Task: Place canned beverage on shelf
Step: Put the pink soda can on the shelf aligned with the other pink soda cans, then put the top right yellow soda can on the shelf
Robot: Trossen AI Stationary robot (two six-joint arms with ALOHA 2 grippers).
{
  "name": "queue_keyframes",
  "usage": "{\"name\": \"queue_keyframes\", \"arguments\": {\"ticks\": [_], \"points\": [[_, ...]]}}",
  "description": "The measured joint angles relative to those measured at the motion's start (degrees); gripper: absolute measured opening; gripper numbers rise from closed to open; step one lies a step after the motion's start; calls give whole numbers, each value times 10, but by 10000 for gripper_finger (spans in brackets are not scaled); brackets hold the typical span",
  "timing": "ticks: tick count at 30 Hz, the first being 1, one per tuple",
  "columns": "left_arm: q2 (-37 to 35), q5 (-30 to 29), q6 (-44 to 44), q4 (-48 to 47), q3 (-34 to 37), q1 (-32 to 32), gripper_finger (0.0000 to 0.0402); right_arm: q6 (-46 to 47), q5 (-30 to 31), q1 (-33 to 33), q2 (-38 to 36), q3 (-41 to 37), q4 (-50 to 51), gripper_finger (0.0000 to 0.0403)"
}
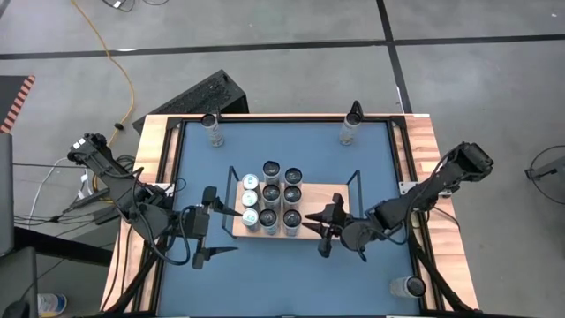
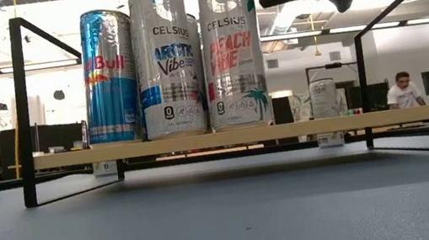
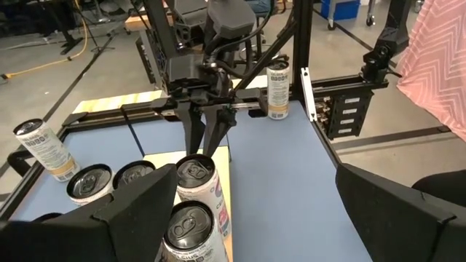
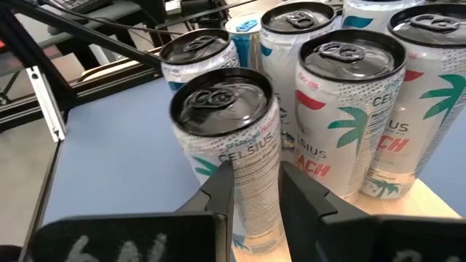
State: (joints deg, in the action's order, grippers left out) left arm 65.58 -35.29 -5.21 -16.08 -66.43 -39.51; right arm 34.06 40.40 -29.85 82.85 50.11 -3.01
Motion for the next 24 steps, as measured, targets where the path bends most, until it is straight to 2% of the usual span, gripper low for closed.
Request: {"name": "queue_keyframes", "arguments": {"ticks": [7,14,19,24], "points": [[0,0,-1,2,0,0,361,-16,-2,-10,-39,0,3,91],[0,0,28,49,0,9,361,-128,15,-24,-179,1,21,91],[0,-1,31,59,0,11,361,-148,34,-1,-285,2,135,99],[0,0,44,54,0,11,361,-150,117,43,-374,1,263,143]]}}
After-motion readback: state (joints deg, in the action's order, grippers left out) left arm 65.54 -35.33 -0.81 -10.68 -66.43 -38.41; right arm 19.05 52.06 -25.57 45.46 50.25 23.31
